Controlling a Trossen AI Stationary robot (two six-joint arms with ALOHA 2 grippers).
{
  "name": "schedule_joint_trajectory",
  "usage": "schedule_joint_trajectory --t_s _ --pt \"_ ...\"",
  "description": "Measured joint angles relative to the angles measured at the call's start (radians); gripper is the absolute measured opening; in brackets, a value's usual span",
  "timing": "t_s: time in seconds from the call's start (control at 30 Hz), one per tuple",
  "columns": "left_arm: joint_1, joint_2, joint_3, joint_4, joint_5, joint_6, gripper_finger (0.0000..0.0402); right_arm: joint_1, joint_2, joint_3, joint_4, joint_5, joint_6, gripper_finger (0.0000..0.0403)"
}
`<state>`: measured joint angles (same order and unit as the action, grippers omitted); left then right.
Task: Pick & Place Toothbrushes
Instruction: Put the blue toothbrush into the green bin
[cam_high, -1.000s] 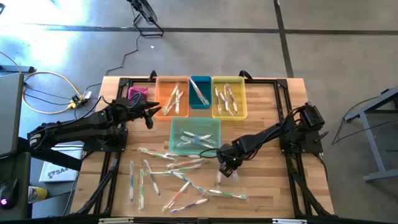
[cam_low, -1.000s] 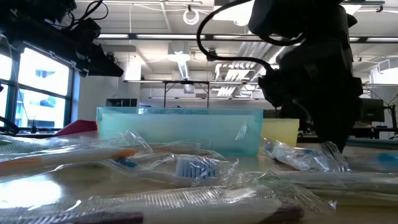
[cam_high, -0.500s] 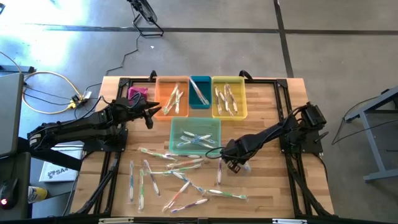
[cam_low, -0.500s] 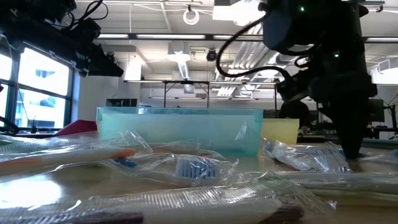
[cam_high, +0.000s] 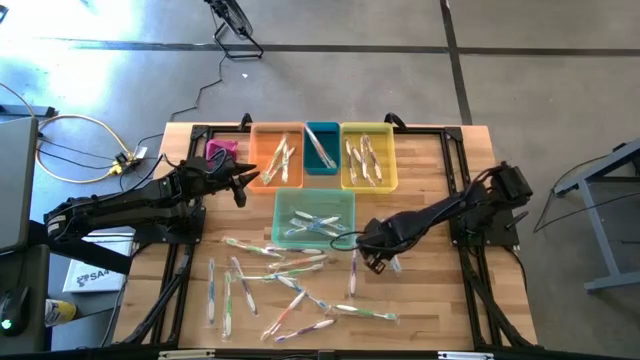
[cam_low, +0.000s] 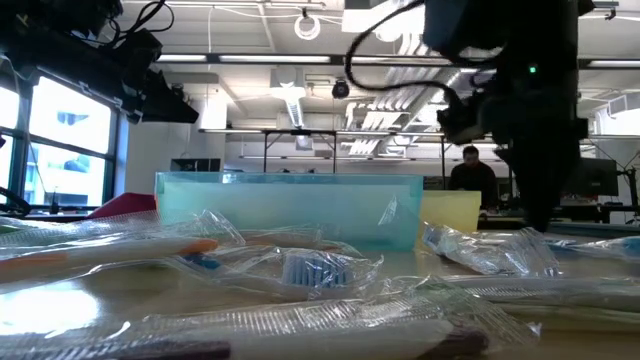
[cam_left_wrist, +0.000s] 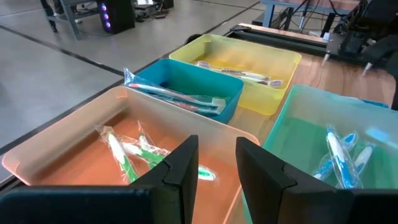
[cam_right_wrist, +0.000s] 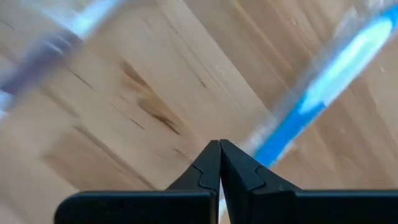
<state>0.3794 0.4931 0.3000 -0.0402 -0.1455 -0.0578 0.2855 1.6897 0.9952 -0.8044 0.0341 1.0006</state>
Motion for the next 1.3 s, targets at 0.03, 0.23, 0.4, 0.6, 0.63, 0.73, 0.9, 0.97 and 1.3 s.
schedule_joint_trajectory --t_s 0.03,0.23,0.4,0.6,0.63,0.73,0.9,0.97,1.3 --pt "0.000 0.000 0.000 0.000 0.000 0.000 0.0104 0.000 -0.022 0.000 0.005 0.013 0.004 0.0002" --pt "0.000 0.000 0.000 0.001 0.000 0.000 0.0104 -0.023 -0.145 0.001 -0.057 0.056 0.136 0.0002" --pt "0.000 0.000 0.000 0.000 0.000 -0.001 0.0104 -0.026 -0.184 0.001 -0.201 0.045 0.344 0.0002" --pt "0.000 0.000 0.000 0.000 0.000 -0.003 0.0104 -0.015 -0.178 0.000 -0.299 0.058 0.459 0.0002" --pt "0.000 0.000 0.000 0.000 0.000 -0.004 0.0104 -0.015 -0.177 0.000 -0.293 0.056 0.468 0.0002" --pt "0.000 0.000 0.000 0.000 0.000 -0.004 0.0104 -0.016 -0.177 0.000 -0.285 0.061 0.468 0.0002" --pt "0.000 0.000 0.000 0.000 0.000 -0.004 0.0104 -0.015 -0.177 0.000 -0.284 0.179 0.462 0.0002" --pt "0.000 0.000 0.000 0.000 0.000 -0.004 0.0104 -0.016 -0.177 0.000 -0.284 0.195 0.451 0.0002" --pt "0.000 0.000 0.000 0.000 0.000 -0.004 0.0104 -0.015 -0.177 0.000 -0.247 0.202 0.438 0.0009"
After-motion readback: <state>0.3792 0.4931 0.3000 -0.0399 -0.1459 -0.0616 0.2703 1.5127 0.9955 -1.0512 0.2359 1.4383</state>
